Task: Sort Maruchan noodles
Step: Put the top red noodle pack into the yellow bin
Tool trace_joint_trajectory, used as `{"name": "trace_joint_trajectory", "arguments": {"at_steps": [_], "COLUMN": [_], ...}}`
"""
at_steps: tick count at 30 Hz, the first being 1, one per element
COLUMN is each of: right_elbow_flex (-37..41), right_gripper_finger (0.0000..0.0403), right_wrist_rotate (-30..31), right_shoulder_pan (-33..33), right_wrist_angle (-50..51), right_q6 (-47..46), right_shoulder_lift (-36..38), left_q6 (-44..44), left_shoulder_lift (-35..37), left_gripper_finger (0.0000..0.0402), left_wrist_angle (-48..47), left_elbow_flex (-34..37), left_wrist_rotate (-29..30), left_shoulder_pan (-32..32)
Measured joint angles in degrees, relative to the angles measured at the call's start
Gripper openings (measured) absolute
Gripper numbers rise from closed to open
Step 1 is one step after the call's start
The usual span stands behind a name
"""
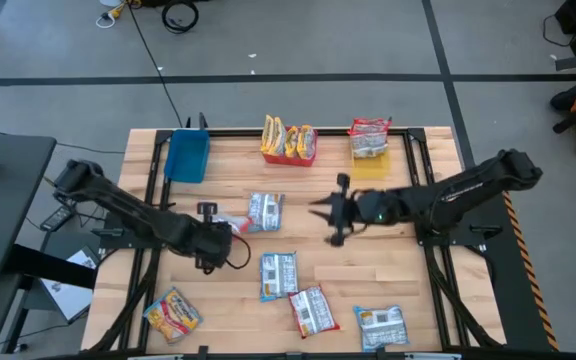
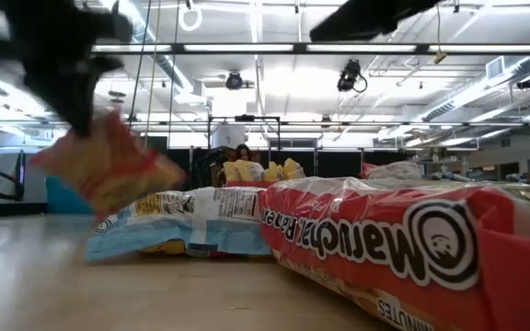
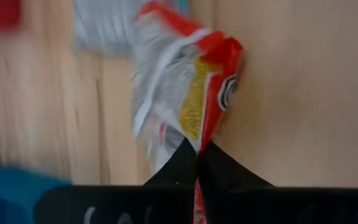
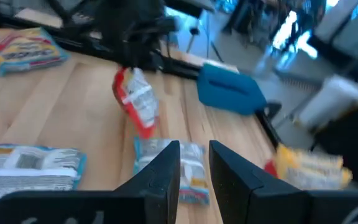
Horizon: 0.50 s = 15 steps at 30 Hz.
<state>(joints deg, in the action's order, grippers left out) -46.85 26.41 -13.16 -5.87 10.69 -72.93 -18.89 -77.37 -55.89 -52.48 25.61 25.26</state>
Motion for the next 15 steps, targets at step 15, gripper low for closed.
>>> {"name": "trace_joint_trajectory", "arguments": {"at_steps": [15], "right_elbow_flex": [0.0], "right_gripper_finger": [0.0193], "right_wrist_rotate": [-0.51], "right_shoulder_pan": [-5.78], "right_wrist_angle": [-27.06], "right_q6": [14.84], "right_shoulder_lift": [-18.89], "left_q6": [19.22], "left_shoulder_lift": [20.37], "left_gripper_finger": [0.0008], "left_wrist_angle": [25.88], "left_elbow_flex": [-3.21], "left_wrist_rotate": [-1.3], "left_shoulder_pan": [5.32]}}
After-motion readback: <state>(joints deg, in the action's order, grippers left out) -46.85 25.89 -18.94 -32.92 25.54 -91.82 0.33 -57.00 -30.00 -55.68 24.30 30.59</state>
